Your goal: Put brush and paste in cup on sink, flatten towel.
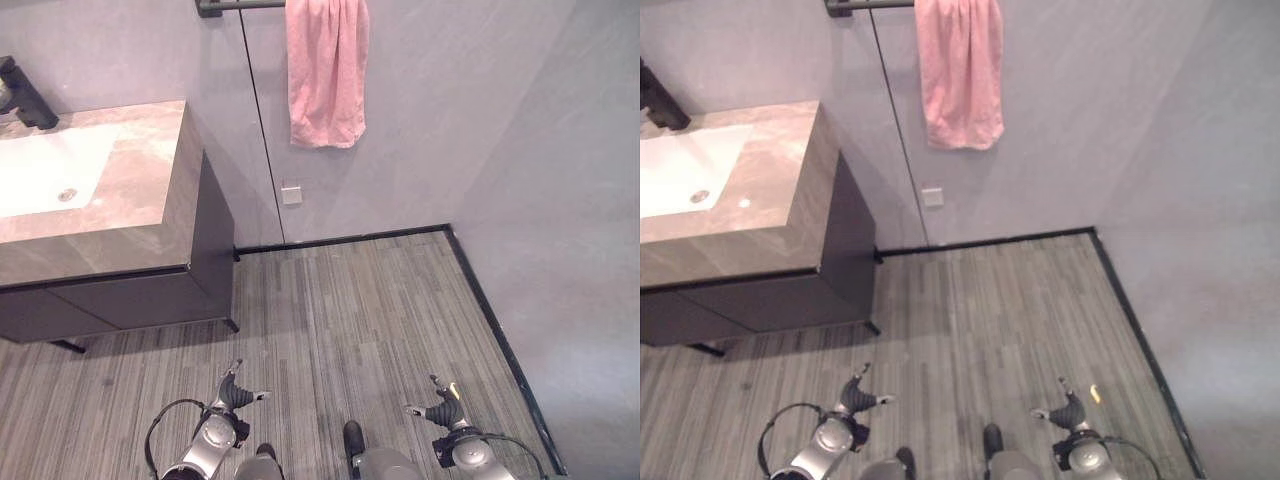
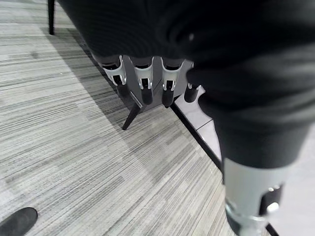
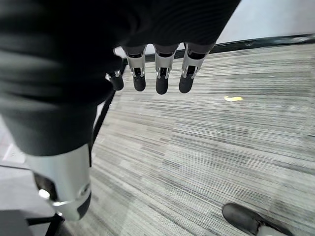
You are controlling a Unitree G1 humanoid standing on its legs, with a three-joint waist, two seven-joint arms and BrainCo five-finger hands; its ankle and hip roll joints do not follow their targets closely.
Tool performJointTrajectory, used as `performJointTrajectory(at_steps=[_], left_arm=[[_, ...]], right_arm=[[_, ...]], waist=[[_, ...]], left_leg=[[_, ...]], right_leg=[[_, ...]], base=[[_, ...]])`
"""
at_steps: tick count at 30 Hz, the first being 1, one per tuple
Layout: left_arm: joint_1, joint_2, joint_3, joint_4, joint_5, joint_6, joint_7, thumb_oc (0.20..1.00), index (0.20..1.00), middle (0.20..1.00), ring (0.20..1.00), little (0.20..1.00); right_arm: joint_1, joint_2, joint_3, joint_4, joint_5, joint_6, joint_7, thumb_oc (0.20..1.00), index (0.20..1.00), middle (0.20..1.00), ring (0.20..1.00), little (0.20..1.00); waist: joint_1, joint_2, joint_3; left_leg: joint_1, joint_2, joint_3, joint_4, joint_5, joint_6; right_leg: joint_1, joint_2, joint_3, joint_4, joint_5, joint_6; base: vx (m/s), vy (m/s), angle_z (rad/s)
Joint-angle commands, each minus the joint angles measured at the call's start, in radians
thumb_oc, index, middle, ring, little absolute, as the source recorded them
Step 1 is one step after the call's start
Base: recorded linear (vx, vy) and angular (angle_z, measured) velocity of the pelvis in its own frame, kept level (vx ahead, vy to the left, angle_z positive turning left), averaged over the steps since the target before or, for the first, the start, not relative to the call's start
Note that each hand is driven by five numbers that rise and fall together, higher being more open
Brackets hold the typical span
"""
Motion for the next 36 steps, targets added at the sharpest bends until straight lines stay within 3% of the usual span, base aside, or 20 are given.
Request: performJointTrajectory(at_steps=[1,3,6,8,13,17,19,20,21,22,23,25,29,32,33,36], left_arm=[[-0.049,-0.011,0.019,0.024,-0.021,-0.025,0.052,1.000,1.000,1.000,1.000,1.000],[-0.059,-0.013,0.017,0.032,-0.015,-0.024,0.053,1.000,1.000,1.000,1.000,1.000],[-0.057,-0.006,0.021,0.029,-0.015,-0.025,0.058,1.000,1.000,1.000,1.000,1.000],[-0.047,-0.003,0.028,0.024,-0.018,-0.025,0.057,1.000,1.000,1.000,1.000,1.000],[-0.044,0.015,0.030,0.017,-0.023,-0.028,0.057,1.000,1.000,1.000,1.000,1.000],[-0.051,0.030,0.033,-0.016,-0.025,-0.027,0.060,1.000,1.000,1.000,1.000,1.000],[-0.046,0.038,0.035,-0.042,-0.026,-0.026,0.057,1.000,1.000,1.000,1.000,1.000],[-0.046,0.038,0.035,-0.043,-0.026,-0.026,0.057,1.000,1.000,1.000,1.000,1.000],[-0.044,0.040,0.030,-0.049,-0.026,-0.022,0.052,1.000,1.000,1.000,1.000,1.000],[-0.046,0.041,0.028,-0.044,-0.023,-0.021,0.052,1.000,1.000,1.000,1.000,1.000],[-0.048,0.041,0.027,-0.028,-0.016,-0.019,0.049,1.000,1.000,1.000,1.000,1.000],[-0.049,0.036,0.023,-0.022,-0.010,-0.018,0.045,1.000,1.000,1.000,1.000,1.000],[-0.060,0.030,0.021,-0.004,0.006,-0.020,0.041,1.000,1.000,1.000,1.000,1.000],[-0.076,0.024,-0.001,0.015,0.023,-0.030,0.036,1.000,1.000,1.000,1.000,1.000],[-0.095,0.015,-0.025,0.030,0.029,-0.029,0.033,1.000,1.000,1.000,1.000,1.000],[-0.122,-0.010,-0.066,0.044,0.038,-0.030,0.035,1.000,1.000,1.000,1.000,1.000]], right_arm=[[0.013,-0.024,0.015,-0.056,-0.037,-0.032,-0.009,1.000,1.000,1.000,1.000,1.000],[0.009,-0.027,0.017,-0.055,-0.049,-0.031,-0.016,1.000,1.000,1.000,1.000,1.000],[-0.005,-0.026,0.030,-0.050,-0.068,-0.029,-0.024,1.000,1.000,1.000,1.000,1.000],[-0.010,-0.017,0.036,-0.045,-0.078,-0.026,-0.020,1.000,1.000,1.000,1.000,1.000],[-0.030,0.014,0.020,-0.027,-0.064,-0.018,-0.022,1.000,1.000,1.000,1.000,1.000],[-0.061,0.029,0.039,-0.031,-0.075,-0.014,-0.013,1.000,1.000,1.000,1.000,1.000],[-0.066,0.030,0.045,-0.050,-0.088,-0.012,-0.008,1.000,1.000,1.000,1.000,1.000],[-0.066,0.030,0.045,-0.051,-0.088,-0.011,-0.008,1.000,1.000,1.000,1.000,1.000],[-0.070,0.030,0.046,-0.050,-0.092,-0.009,-0.007,1.000,1.000,1.000,1.000,1.000],[-0.072,0.030,0.045,-0.057,-0.089,-0.009,-0.007,1.000,1.000,1.000,1.000,1.000],[-0.068,0.032,0.039,-0.064,-0.080,-0.010,-0.008,1.000,1.000,1.000,1.000,1.000],[-0.054,0.025,0.030,-0.082,-0.071,-0.015,-0.017,1.000,1.000,1.000,1.000,1.000],[-0.029,0.020,0.020,-0.115,-0.069,-0.015,-0.019,1.000,1.000,1.000,1.000,1.000],[0.002,0.017,0.017,-0.129,-0.082,-0.015,-0.012,1.000,1.000,1.000,1.000,1.000],[0.015,0.014,0.016,-0.128,-0.088,-0.014,-0.011,1.000,1.000,1.000,1.000,1.000],[0.035,-0.014,0.016,-0.128,-0.096,-0.019,-0.010,1.000,1.000,1.000,1.000,1.000]], waist=[[-0.026,0.006,-0.022],[-0.022,0.013,-0.017],[0.007,0.013,-0.015],[0.014,0.013,-0.021],[0.021,-0.007,-0.041],[0.025,-0.007,-0.041],[0.024,-0.005,-0.033],[0.024,-0.005,-0.033],[0.013,0.004,-0.020],[0.002,0.008,-0.013],[-0.008,0.009,-0.007],[-0.024,0.006,-0.004],[-0.062,-0.005,0.006],[-0.108,-0.005,0.002],[-0.125,-0.017,-0.017],[-0.169,0.015,-0.043]], left_leg=[[-0.029,-0.066,0.021,-0.048,-0.051,0.073],[-0.107,-0.081,0.067,-0.084,-0.001,0.081],[-0.140,-0.098,0.037,-0.091,0.023,0.078],[-0.103,-0.103,0.020,-0.114,0.005,0.096],[-0.086,-0.113,0.071,-0.076,-0.060,0.148],[-0.047,-0.120,0.091,-0.082,-0.097,0.173],[-0.011,-0.120,0.096,-0.096,-0.107,0.185],[-0.011,-0.121,0.097,-0.097,-0.107,0.186],[0.023,-0.123,0.089,-0.113,-0.114,0.190],[0.045,-0.124,0.078,-0.129,-0.113,0.190],[0.081,-0.134,0.071,-0.155,-0.117,0.189],[0.110,-0.155,0.050,-0.176,-0.125,0.184],[0.169,-0.163,0.009,-0.194,-0.153,0.159],[0.243,-0.140,-0.049,-0.207,-0.192,0.120],[0.272,-0.141,-0.066,-0.221,-0.198,0.107],[0.291,-0.067,-0.105,-0.252,-0.158,0.065]], right_leg=[[0.054,0.001,-0.004,-0.008,-0.048,0.063],[0.055,0.006,-0.005,-0.013,-0.055,0.065],[0.061,0.019,0.027,-0.005,-0.079,0.068],[0.072,0.023,0.056,0.015,-0.105,0.070],[0.068,-0.004,0.105,0.133,-0.160,0.093],[0.006,-0.007,0.108,0.256,-0.137,0.135],[-0.044,-0.009,0.085,0.365,-0.080,0.165],[-0.046,-0.009,0.085,0.369,-0.082,0.166],[-0.113,0.011,0.077,0.441,-0.044,0.181],[-0.151,0.035,0.080,0.448,-0.049,0.173],[-0.189,0.032,0.046,0.395,-0.057,0.158],[-0.227,0.031,0.049,0.294,-0.031,0.145],[-0.273,-0.016,0.101,0.091,0.071,0.168],[-0.296,-0.050,0.133,0.007,0.119,0.192],[-0.271,-0.057,0.117,0.016,0.147,0.184],[-0.236,-0.021,0.073,0.025,0.124,0.147]], base=[[0.15,0.091,0.04],[0.14,0.065,0.16],[0.15,0.068,-0.05],[0.29,0.141,-0.74],[0.28,0.187,-0.65],[0.16,0.130,-0.27],[0.12,0.097,-0.21],[0.10,0.096,-0.08],[0.12,0.092,-0.04],[0.27,0.139,0.01],[0.30,0.089,0.03],[0.29,0.022,0.09],[0.27,-0.059,0.53],[0.40,-0.161,1.15],[0.52,-0.354,1.74],[0.37,-0.346,1.46]])
